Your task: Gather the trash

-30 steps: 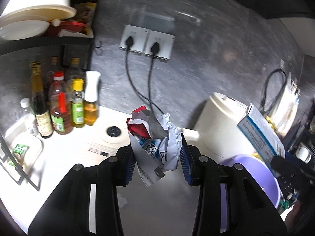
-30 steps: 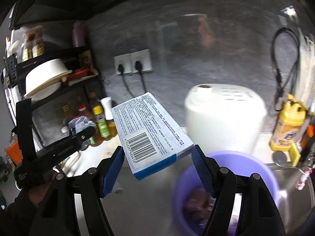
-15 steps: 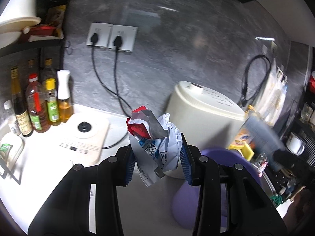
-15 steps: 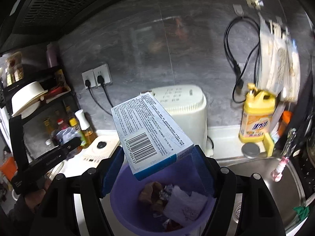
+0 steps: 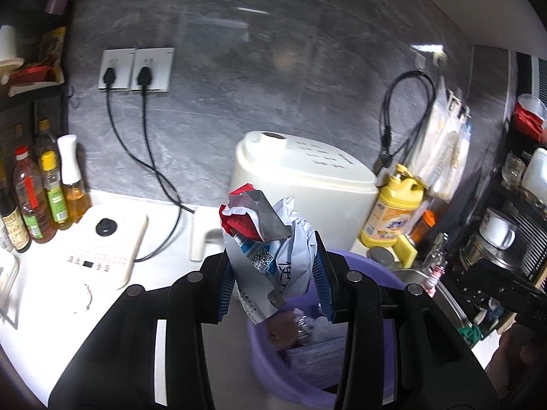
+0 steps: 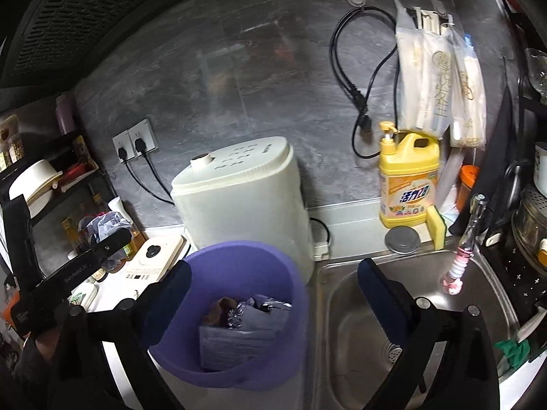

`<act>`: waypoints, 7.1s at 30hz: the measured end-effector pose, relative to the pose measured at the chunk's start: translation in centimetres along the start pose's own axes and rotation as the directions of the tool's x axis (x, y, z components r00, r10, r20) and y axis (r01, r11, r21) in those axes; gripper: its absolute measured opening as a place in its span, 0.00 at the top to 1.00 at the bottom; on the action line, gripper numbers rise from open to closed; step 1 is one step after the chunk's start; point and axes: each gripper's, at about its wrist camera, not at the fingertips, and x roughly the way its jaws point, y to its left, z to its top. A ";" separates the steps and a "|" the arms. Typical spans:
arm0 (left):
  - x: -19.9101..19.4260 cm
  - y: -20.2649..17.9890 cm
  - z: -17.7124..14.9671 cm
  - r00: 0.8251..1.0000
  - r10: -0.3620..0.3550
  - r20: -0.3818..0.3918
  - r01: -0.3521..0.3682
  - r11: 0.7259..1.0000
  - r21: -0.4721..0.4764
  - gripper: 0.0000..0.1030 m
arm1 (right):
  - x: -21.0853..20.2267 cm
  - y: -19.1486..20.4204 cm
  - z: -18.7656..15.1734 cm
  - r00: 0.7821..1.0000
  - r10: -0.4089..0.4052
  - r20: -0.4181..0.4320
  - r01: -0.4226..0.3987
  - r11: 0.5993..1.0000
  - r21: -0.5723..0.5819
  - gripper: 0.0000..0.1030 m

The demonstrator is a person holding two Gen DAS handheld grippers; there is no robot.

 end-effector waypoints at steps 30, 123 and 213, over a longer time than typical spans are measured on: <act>-1.6 10.4 -0.6 0.993 0.024 -0.114 -0.029 0.999 -0.043 0.09 | 4.6 9.6 -1.3 0.988 0.145 -0.059 -0.147 0.989 -0.029 0.09; -0.5 13.5 2.2 0.950 -0.285 -0.125 0.287 0.958 0.003 0.91 | 5.5 18.7 -2.5 0.998 -0.053 -0.026 0.050 0.993 -0.105 0.71; -7.9 22.0 4.5 0.950 -0.256 -0.178 0.283 0.947 0.148 0.06 | 1.5 23.1 -6.5 0.981 -0.195 -0.015 0.195 0.966 0.170 0.07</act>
